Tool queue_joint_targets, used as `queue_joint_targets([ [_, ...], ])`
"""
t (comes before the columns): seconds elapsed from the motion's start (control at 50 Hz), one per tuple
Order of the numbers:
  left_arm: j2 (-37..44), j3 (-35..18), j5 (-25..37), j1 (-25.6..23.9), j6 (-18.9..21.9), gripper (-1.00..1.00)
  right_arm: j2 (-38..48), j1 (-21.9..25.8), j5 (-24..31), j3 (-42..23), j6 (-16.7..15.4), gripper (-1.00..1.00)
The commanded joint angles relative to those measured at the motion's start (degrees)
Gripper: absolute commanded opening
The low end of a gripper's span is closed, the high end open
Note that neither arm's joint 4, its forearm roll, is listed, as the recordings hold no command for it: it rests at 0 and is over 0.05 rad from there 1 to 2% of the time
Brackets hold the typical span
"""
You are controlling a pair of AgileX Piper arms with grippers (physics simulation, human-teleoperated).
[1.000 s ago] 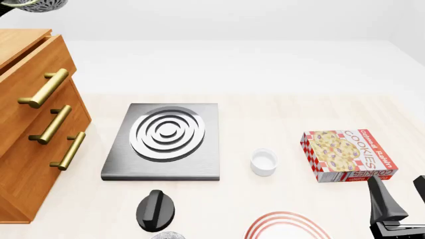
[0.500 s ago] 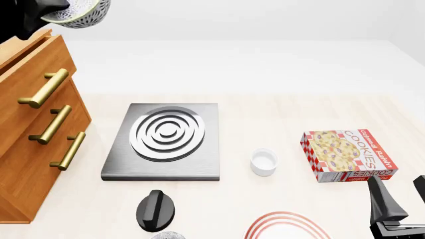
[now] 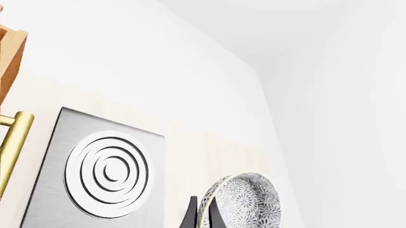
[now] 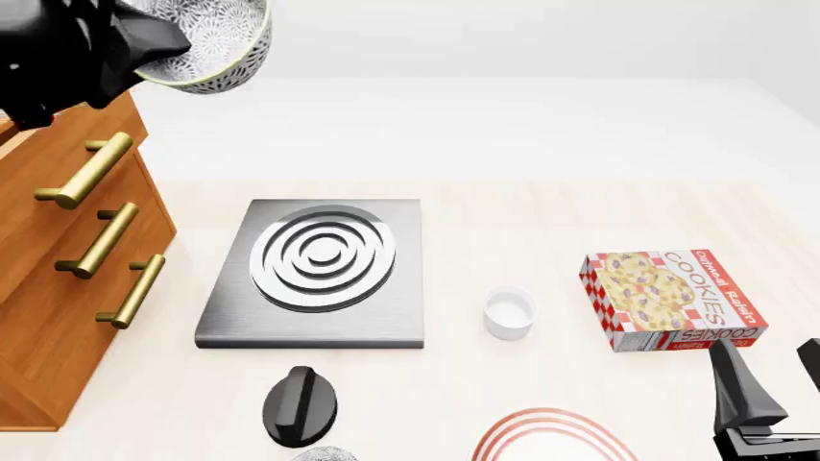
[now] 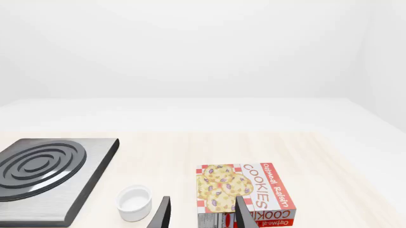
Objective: Pick the akita bowl on the wooden cabinet and place it on the plate.
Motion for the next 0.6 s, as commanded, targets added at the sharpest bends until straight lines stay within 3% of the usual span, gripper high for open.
queue_joint_targets([
  [0.02, -0.1, 1.6, -0.6, -2.1, -0.5, -1.00, 0.0, 0.0, 0.0, 0.0, 0.0, 1.00],
  [0.22, 0.8, 4.3, -2.2, -4.6, -1.9, -1.00, 0.0, 0.0, 0.0, 0.0, 0.0, 1.00],
  [0.6, 2.2, 6.8, -3.1, -9.3, -0.4, -1.00, 0.0, 0.0, 0.0, 0.0, 0.0, 1.00],
])
